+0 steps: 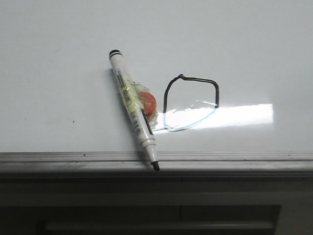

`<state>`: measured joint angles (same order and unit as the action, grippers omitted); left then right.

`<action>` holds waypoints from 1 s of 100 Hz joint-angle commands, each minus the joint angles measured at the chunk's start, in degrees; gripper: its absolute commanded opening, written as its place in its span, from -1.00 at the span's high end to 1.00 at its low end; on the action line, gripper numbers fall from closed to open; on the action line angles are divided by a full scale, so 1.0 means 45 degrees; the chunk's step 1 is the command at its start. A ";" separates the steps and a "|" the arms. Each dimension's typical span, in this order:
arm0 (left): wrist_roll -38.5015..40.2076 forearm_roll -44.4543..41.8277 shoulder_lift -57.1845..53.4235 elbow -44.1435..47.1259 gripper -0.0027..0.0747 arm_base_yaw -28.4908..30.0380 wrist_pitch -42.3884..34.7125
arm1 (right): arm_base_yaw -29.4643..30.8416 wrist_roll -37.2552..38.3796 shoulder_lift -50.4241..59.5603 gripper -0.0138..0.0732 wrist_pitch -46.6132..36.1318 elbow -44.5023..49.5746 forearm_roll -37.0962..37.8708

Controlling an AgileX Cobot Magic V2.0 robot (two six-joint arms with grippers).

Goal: Write number 0 on whiteboard

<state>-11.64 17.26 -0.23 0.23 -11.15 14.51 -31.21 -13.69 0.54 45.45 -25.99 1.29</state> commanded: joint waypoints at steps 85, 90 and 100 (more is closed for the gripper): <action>0.0258 0.0455 -0.0212 0.0334 0.98 0.0021 0.1182 | 0.0080 -0.0036 -0.0228 0.82 -0.0917 -0.0272 0.0107; 0.0258 0.0455 -0.0212 0.0334 0.98 0.0021 0.1182 | 0.0080 -0.0036 -0.0228 0.82 -0.0917 -0.0272 0.0107; 0.0258 0.0455 -0.0212 0.0334 0.98 0.0021 0.1182 | 0.0080 -0.0036 -0.0228 0.82 -0.0917 -0.0272 0.0107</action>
<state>-11.14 18.29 -0.23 0.13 -11.15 21.20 -31.21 -13.69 0.54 45.45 -25.99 1.29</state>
